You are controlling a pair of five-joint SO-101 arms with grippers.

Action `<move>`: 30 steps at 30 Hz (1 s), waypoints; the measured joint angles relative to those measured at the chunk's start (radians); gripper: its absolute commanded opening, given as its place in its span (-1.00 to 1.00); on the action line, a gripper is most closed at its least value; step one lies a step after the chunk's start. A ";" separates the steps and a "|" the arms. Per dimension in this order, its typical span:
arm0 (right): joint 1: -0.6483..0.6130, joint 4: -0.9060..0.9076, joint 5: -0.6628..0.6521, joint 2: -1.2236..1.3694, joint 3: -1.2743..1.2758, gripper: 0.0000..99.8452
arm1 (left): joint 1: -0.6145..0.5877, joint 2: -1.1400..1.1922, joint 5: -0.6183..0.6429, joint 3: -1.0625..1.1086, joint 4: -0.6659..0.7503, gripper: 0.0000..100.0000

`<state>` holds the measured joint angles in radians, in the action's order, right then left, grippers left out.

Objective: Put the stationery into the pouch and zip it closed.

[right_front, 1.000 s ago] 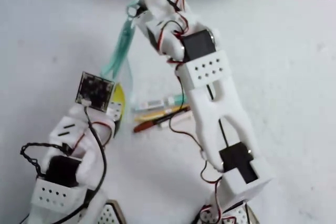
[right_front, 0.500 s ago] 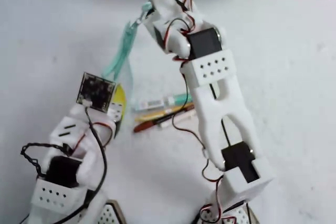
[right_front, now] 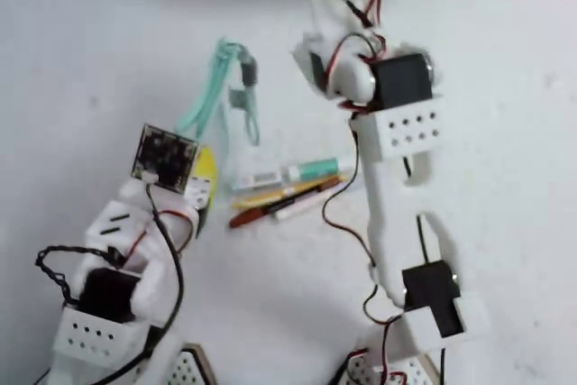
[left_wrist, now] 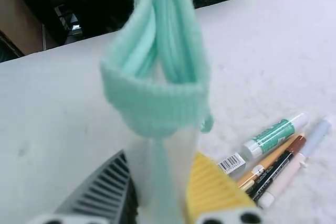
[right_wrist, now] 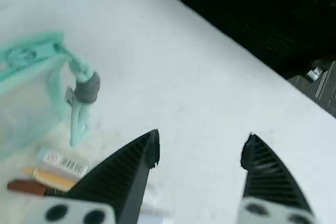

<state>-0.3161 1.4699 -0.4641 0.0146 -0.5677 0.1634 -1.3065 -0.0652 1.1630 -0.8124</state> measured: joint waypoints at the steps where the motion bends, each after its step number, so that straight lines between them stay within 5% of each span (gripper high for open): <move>1: 0.000 0.054 -0.028 -0.002 0.000 -0.63 | -0.002 0.000 0.000 0.000 0.000 -0.69; 5: -0.003 0.209 -0.118 -0.002 0.005 -0.76 | -0.003 0.000 0.000 0.000 -0.003 -0.72; 15: -0.003 0.218 -0.370 -0.213 0.431 -0.80 | -0.064 0.000 0.000 0.000 -0.006 -0.72; 24: -0.003 -0.146 -0.462 -0.563 1.082 -0.80 | -0.068 0.000 0.000 0.044 0.044 -0.72; 30: -0.021 -0.203 -0.468 -0.637 1.197 -0.80 | -0.068 0.000 0.000 0.057 0.061 -0.72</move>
<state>-0.3376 1.2674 -0.9321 -0.6222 0.6291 0.0959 -1.3065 -0.0652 1.2198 -0.7511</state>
